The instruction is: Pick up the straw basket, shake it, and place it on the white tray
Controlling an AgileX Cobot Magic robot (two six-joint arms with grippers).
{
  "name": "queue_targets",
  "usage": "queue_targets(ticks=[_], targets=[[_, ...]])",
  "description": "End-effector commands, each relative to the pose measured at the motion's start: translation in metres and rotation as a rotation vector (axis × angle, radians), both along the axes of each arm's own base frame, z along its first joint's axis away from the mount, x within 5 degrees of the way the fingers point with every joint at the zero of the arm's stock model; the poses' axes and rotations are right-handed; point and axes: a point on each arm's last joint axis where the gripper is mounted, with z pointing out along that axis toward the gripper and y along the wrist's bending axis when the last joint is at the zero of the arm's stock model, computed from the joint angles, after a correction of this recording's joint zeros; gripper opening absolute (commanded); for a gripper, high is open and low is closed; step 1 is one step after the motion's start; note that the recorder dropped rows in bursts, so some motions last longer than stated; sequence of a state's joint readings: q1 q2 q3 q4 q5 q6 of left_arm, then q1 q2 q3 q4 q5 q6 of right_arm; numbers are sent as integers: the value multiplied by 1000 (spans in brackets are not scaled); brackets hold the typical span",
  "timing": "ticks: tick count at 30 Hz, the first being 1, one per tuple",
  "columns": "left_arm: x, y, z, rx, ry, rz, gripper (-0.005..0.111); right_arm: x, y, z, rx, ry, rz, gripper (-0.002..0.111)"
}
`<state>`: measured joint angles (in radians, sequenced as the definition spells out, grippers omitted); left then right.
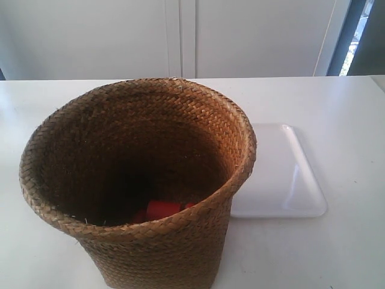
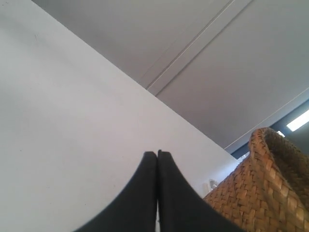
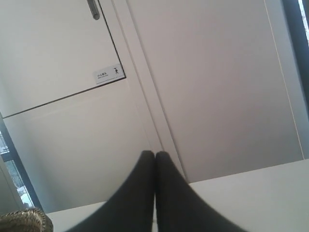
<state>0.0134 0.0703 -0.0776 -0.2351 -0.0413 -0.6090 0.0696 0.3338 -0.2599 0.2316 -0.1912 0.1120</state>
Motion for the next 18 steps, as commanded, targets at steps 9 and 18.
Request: queue_targets(ticks=[9,18], targets=[[0,3,27,79,-124,31,0,-1,-2,15,-2,-108,-23,0],[26,0,55,192,73,-24,0,31,5,39,-25,103,27,0]])
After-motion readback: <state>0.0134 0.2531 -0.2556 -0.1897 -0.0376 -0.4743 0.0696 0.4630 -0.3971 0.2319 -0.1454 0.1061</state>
